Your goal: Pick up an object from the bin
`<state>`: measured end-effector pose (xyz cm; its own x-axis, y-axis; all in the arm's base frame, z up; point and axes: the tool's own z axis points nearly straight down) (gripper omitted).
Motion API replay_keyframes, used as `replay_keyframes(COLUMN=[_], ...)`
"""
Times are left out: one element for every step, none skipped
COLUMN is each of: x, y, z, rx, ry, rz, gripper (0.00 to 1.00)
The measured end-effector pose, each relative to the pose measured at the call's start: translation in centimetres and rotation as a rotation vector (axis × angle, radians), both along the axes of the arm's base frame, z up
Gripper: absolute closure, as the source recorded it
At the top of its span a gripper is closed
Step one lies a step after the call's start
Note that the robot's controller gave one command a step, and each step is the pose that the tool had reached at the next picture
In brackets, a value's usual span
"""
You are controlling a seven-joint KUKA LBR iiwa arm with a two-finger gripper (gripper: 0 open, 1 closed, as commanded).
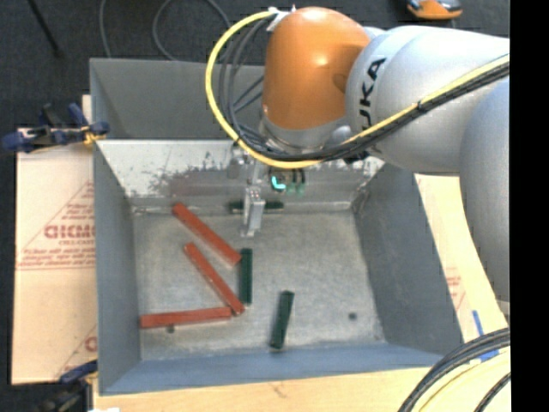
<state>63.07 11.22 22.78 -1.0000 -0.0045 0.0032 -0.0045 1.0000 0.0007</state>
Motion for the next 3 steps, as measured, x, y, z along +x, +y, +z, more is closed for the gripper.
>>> replay_keyframes(x=[-3.5,-3.2,-3.2], y=[3.0,3.7,3.7], z=[-12.8,-15.2,-15.3], rx=[-0.001,-0.001,0.001], ry=[0.001,-0.008,-0.006], rz=[-0.261,0.04,0.037], gripper=[0.0,0.0,1.0])
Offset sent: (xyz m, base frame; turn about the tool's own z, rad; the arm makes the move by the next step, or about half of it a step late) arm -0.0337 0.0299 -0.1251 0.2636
